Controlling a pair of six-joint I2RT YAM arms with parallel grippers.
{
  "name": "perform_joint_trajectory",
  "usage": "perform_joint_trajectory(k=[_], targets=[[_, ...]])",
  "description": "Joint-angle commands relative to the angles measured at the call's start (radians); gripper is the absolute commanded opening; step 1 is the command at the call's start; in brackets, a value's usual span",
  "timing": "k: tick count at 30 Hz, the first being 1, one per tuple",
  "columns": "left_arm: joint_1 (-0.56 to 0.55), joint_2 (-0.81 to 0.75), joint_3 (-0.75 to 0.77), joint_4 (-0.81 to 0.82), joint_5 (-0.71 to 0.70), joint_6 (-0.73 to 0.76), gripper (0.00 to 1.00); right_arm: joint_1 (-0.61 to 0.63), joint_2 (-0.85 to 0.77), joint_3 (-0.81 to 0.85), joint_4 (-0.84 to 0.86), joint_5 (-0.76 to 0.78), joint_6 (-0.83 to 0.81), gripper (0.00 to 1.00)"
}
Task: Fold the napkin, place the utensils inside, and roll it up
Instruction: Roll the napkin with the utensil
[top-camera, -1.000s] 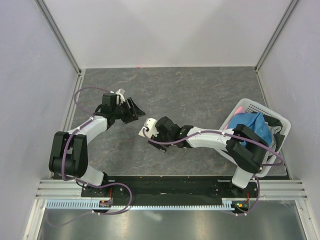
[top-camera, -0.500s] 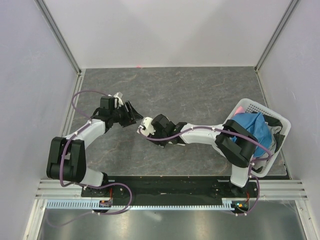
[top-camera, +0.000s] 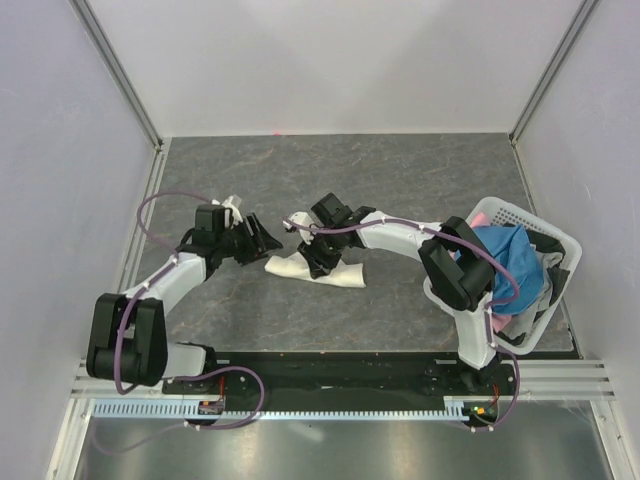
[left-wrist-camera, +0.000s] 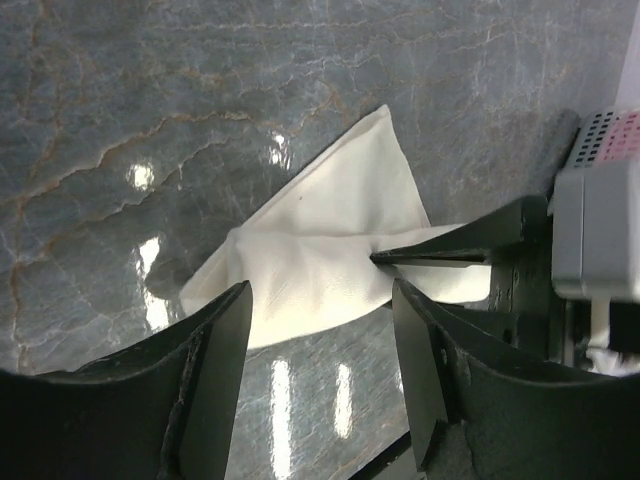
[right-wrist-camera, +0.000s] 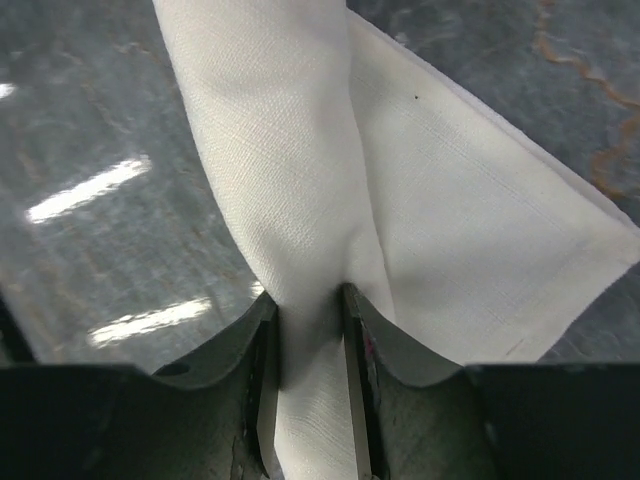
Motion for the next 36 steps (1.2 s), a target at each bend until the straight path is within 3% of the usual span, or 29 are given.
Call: perform_joint_trajectory(k=[1, 17, 31, 36], targets=[[0.005, -0.083, -0.059, 0.039, -0.005, 0.048, 0.65, -0.039, 0.099, 0.069, -0.218, -0.333, 0.032, 0.35], [-0.001, -0.298, -0.271, 0.143, -0.063, 0.037, 0.65, -0.153, 0.306, 0.220, -0.269, -0.617, 0.224, 0.31], [-0.027, -0.122, -0.283, 0.329, -0.014, 0.048, 0.59, -0.182, 0.363, 0.244, -0.268, -0.659, 0.259, 0.31], [-0.038, -0.059, -0.289, 0.393, 0.007, 0.043, 0.47, -0.185, 0.369, 0.252, -0.268, -0.669, 0.264, 0.31]])
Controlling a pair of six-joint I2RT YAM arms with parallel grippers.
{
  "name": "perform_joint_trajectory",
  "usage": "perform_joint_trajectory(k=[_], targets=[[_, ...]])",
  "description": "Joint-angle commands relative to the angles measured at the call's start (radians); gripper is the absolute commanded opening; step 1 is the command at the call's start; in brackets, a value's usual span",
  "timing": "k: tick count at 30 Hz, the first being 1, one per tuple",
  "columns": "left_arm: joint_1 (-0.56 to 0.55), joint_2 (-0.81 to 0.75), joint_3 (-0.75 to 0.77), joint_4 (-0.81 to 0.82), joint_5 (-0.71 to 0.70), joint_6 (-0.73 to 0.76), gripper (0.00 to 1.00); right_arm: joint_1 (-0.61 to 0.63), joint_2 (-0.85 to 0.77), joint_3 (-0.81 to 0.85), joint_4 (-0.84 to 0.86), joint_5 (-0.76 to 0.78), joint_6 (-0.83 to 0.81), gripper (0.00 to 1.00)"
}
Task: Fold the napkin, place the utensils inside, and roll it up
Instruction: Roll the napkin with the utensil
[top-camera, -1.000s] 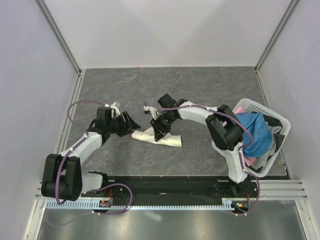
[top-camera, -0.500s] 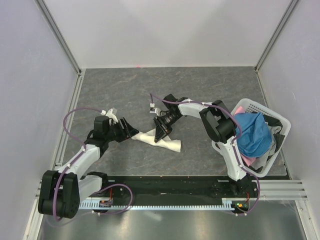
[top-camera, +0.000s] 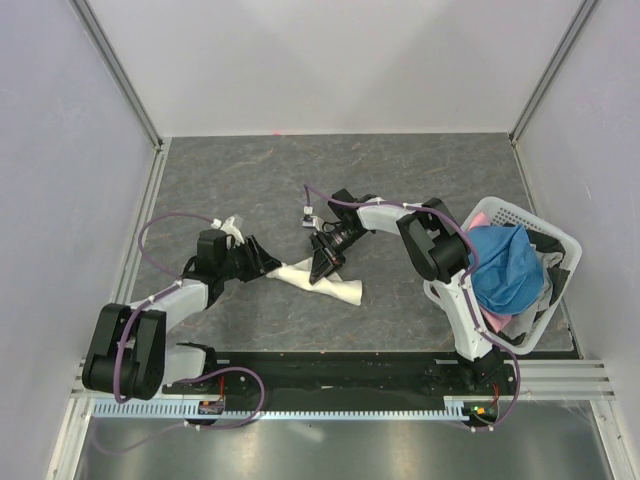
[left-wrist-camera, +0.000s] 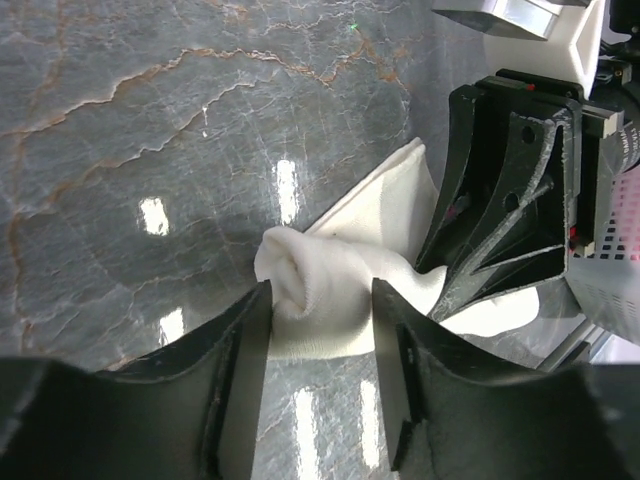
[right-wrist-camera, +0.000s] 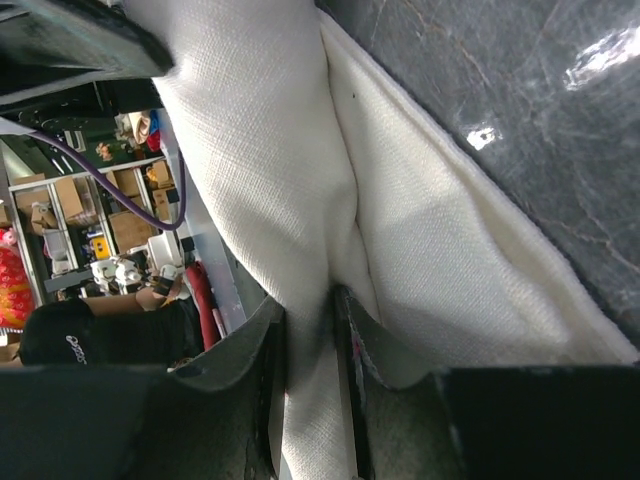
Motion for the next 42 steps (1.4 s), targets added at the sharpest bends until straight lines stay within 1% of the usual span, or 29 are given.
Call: perform_joint_trajectory(k=[1, 2, 3, 4, 5, 6, 7, 8, 9, 10, 12, 13, 15, 16, 17, 19, 20, 21, 22, 23, 24, 27, 30, 33, 37, 40, 41, 42], targets=[[-0.013, 0.058, -0.007, 0.122, 0.039, 0.033, 0.43, -0.003, 0.037, 0.021, -0.009, 0.045, -0.009, 0.31], [-0.016, 0.064, -0.004, 0.125, 0.041, 0.031, 0.35, -0.003, 0.039, 0.024, -0.009, 0.045, -0.007, 0.31], [-0.016, 0.073, 0.004, 0.125, 0.044, 0.034, 0.30, -0.005, 0.037, 0.024, -0.009, 0.047, -0.006, 0.32], [-0.015, 0.078, 0.008, 0.121, 0.047, 0.036, 0.25, -0.006, 0.033, 0.026, -0.009, 0.052, -0.004, 0.34], [-0.016, 0.090, 0.010, 0.118, 0.049, 0.036, 0.17, -0.006, 0.024, 0.027, -0.009, 0.058, 0.000, 0.36], [-0.016, 0.095, 0.018, 0.114, 0.052, 0.034, 0.14, -0.006, 0.016, 0.034, -0.009, 0.076, 0.003, 0.39], [-0.016, 0.097, 0.021, 0.108, 0.059, 0.037, 0.11, -0.006, 0.008, 0.037, -0.009, 0.088, 0.005, 0.44], [-0.016, 0.106, 0.024, 0.095, 0.064, 0.037, 0.05, -0.008, -0.017, 0.040, -0.009, 0.110, 0.003, 0.48], [-0.016, 0.112, 0.033, 0.082, 0.068, 0.037, 0.02, -0.006, -0.031, 0.046, -0.007, 0.127, 0.005, 0.53], [-0.016, 0.118, 0.037, 0.073, 0.075, 0.039, 0.02, -0.006, -0.045, 0.049, -0.007, 0.159, 0.002, 0.62], [-0.016, 0.132, 0.054, 0.033, 0.076, 0.037, 0.02, -0.006, -0.102, 0.052, 0.003, 0.194, -0.006, 0.67], [-0.016, 0.135, 0.059, 0.022, 0.081, 0.033, 0.02, -0.005, -0.142, 0.049, 0.010, 0.232, -0.012, 0.72], [-0.016, 0.149, 0.088, -0.040, 0.072, 0.022, 0.02, 0.004, -0.189, 0.029, 0.039, 0.284, -0.030, 0.77], [-0.016, 0.153, 0.102, -0.068, 0.072, 0.016, 0.02, 0.009, -0.241, 0.018, 0.048, 0.347, -0.030, 0.78], [-0.015, 0.158, 0.129, -0.123, 0.070, 0.011, 0.02, 0.032, -0.271, 0.000, 0.080, 0.389, -0.067, 0.80], [-0.016, 0.167, 0.157, -0.178, 0.053, -0.001, 0.02, 0.064, -0.364, -0.081, 0.129, 0.478, -0.107, 0.84], [-0.016, 0.169, 0.183, -0.198, 0.047, -0.001, 0.02, 0.107, -0.395, -0.112, 0.175, 0.610, -0.119, 0.84], [-0.016, 0.170, 0.195, -0.261, 0.029, -0.004, 0.02, 0.133, -0.424, -0.179, 0.203, 0.680, -0.128, 0.86], [-0.015, 0.173, 0.208, -0.281, 0.021, -0.006, 0.02, 0.162, -0.477, -0.216, 0.230, 0.764, -0.150, 0.87], [-0.013, 0.175, 0.228, -0.304, 0.018, -0.007, 0.02, 0.217, -0.501, -0.251, 0.288, 0.879, -0.161, 0.88], [-0.013, 0.176, 0.238, -0.332, 0.015, -0.009, 0.02, 0.245, -0.521, -0.312, 0.315, 0.942, -0.167, 0.89], [-0.010, 0.182, 0.263, -0.355, 0.029, -0.009, 0.02, 0.334, -0.571, -0.408, 0.413, 1.076, -0.179, 0.92], [-0.009, 0.187, 0.277, -0.378, 0.035, -0.006, 0.02, 0.393, -0.572, -0.443, 0.464, 1.154, -0.194, 0.93], [-0.009, 0.186, 0.280, -0.389, 0.038, -0.003, 0.02, 0.431, -0.546, -0.443, 0.482, 1.193, -0.213, 0.93], [-0.007, 0.182, 0.281, -0.396, 0.044, 0.001, 0.02, 0.439, -0.484, -0.428, 0.468, 1.214, -0.222, 0.90], [-0.007, 0.175, 0.280, -0.396, 0.050, 0.004, 0.02, 0.437, -0.453, -0.416, 0.453, 1.190, -0.236, 0.83], [-0.007, 0.175, 0.281, -0.396, 0.053, 0.005, 0.02, 0.437, -0.447, -0.407, 0.445, 1.179, -0.237, 0.77], [-0.007, 0.172, 0.281, -0.396, 0.055, 0.008, 0.02, 0.436, -0.431, -0.401, 0.439, 1.171, -0.237, 0.73]])
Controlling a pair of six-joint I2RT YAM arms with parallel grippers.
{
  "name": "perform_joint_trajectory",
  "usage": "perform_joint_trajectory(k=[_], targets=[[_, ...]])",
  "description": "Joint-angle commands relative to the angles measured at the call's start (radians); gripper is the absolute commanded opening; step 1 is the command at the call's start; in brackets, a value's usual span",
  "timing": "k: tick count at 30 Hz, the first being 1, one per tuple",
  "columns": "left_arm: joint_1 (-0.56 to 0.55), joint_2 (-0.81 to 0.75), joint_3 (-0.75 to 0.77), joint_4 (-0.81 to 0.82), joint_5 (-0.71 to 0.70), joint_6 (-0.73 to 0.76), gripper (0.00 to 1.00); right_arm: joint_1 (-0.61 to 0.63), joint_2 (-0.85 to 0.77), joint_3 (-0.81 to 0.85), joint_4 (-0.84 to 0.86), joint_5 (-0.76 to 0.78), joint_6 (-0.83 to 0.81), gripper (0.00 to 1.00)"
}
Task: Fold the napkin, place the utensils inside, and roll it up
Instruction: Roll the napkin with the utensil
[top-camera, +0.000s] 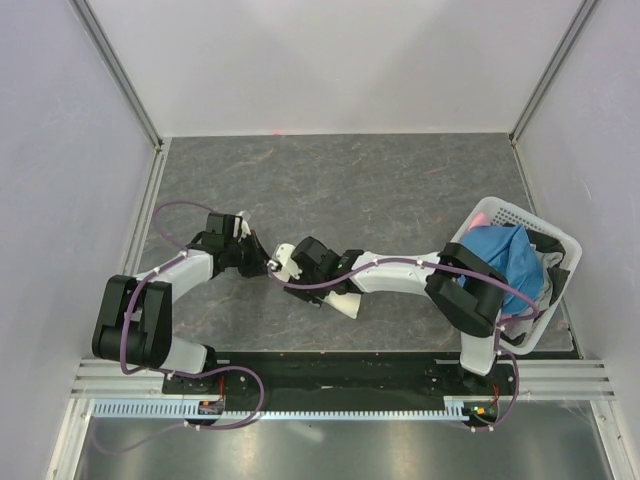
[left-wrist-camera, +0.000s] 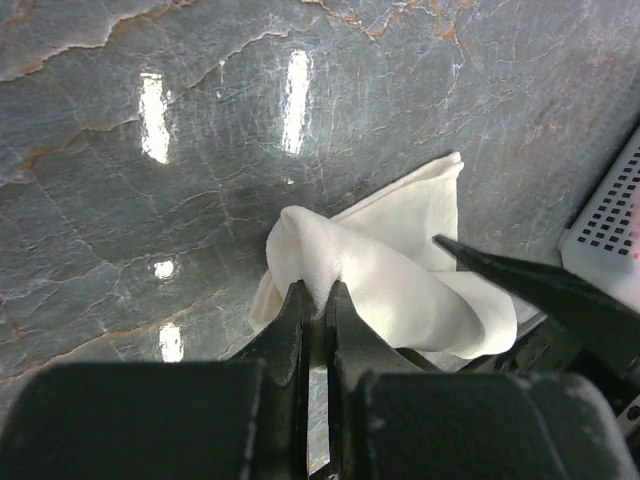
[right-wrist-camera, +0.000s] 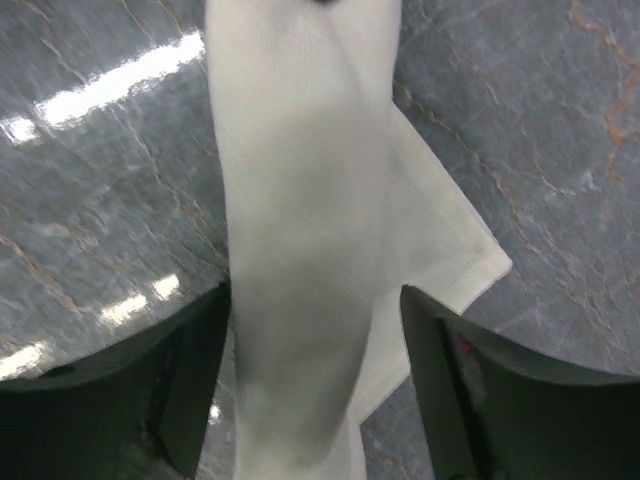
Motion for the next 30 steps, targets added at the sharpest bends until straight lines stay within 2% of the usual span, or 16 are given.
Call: perform_joint_trajectory(k=[1, 2, 4, 5, 6, 9, 12, 18, 22, 30], targets=[[0.004, -0.008, 0.031, -0.021, 0.025, 0.010, 0.02, 0.000, 0.048, 0.057, -0.017, -0.014, -0.022, 0.68], [0.004, -0.009, 0.033, -0.021, 0.026, 0.016, 0.02, -0.003, 0.053, 0.060, -0.023, -0.025, -0.021, 0.57], [0.004, -0.019, 0.034, -0.020, 0.026, 0.024, 0.03, -0.020, 0.057, 0.062, -0.032, -0.071, -0.010, 0.49], [0.004, -0.023, 0.034, -0.020, 0.025, 0.030, 0.07, -0.031, 0.057, 0.062, -0.034, -0.144, -0.004, 0.43], [0.005, -0.035, 0.036, -0.018, 0.023, 0.033, 0.25, -0.043, 0.054, 0.062, -0.037, -0.189, 0.001, 0.41], [0.008, -0.060, 0.043, -0.015, 0.010, 0.051, 0.58, -0.103, 0.059, 0.062, -0.048, -0.380, 0.025, 0.31], [0.013, -0.108, 0.051, -0.015, -0.019, 0.071, 0.66, -0.174, 0.088, 0.069, -0.060, -0.607, 0.053, 0.27], [0.013, -0.174, 0.031, -0.012, -0.062, 0.087, 0.69, -0.283, 0.197, 0.132, -0.103, -0.951, 0.107, 0.22], [0.013, -0.187, 0.005, 0.006, -0.056, 0.087, 0.68, -0.338, 0.278, 0.215, -0.175, -1.108, 0.148, 0.22], [0.012, -0.168, -0.059, 0.089, -0.013, 0.064, 0.66, -0.396, 0.399, 0.270, -0.230, -1.226, 0.217, 0.23]])
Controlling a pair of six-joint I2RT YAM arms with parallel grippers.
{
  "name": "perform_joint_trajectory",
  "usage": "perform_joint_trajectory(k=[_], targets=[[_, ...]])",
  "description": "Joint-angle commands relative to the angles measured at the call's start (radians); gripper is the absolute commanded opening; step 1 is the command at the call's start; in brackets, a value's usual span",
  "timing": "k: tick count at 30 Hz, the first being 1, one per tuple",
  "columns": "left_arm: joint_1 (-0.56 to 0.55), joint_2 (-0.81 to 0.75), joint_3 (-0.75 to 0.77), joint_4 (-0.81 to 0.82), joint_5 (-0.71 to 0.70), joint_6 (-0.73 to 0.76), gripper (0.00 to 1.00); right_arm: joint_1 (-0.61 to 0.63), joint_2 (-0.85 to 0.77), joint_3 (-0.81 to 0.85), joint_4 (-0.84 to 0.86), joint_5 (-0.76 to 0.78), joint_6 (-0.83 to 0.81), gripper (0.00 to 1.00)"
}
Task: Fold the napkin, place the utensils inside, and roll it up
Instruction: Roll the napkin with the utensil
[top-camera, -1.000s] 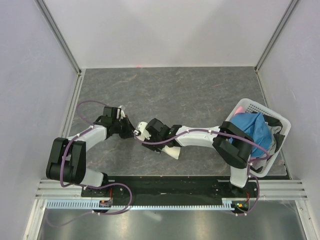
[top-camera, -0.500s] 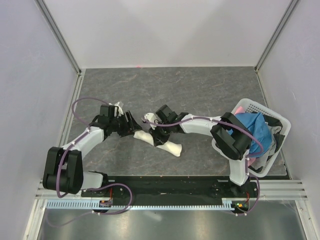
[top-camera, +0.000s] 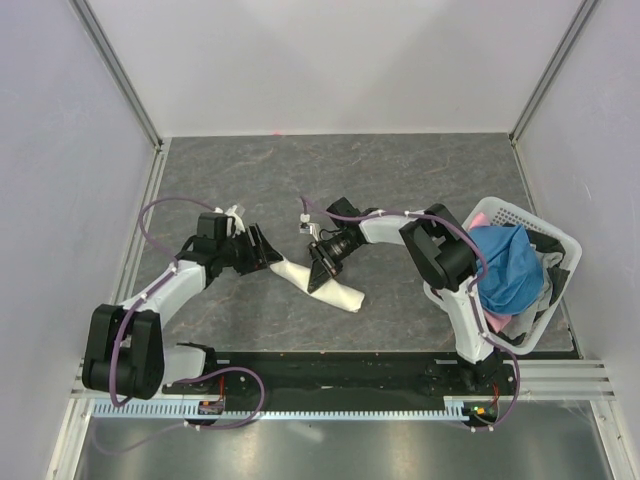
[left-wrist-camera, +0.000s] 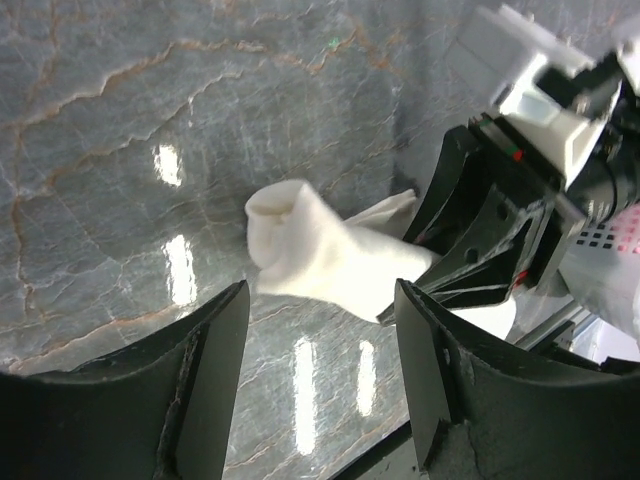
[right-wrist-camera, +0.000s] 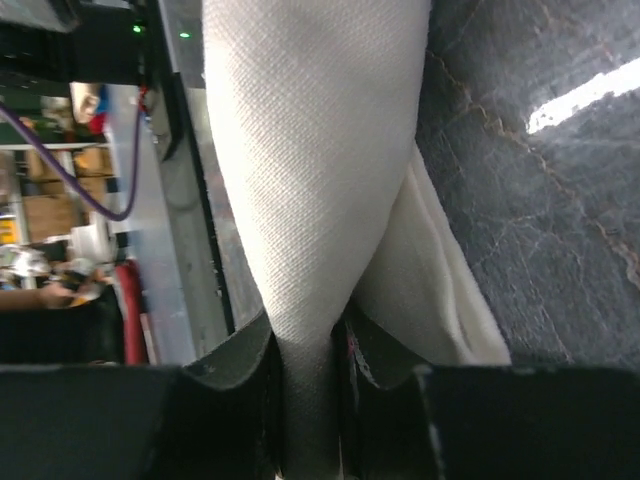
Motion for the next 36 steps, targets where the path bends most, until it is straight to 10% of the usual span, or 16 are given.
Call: perform_joint_trajectory(k=[1, 19, 27, 36], targets=[[0.004, 0.000, -0.041, 0.089, 0.022, 0.016, 0.65, -0.017, 0.063, 0.036, -0.072, -0.126, 0.042, 0.23], [-0.033, 0.161, -0.112, 0.451, 0.123, -0.001, 0.59, -0.036, 0.160, 0.085, -0.164, -0.148, 0.019, 0.24], [-0.046, 0.254, -0.132, 0.513, 0.205, -0.018, 0.16, -0.060, 0.149, 0.101, -0.165, -0.111, 0.033, 0.43], [-0.044, 0.281, -0.090, 0.438, 0.209, -0.015, 0.02, -0.077, -0.023, 0.089, -0.167, 0.172, 0.019, 0.72]])
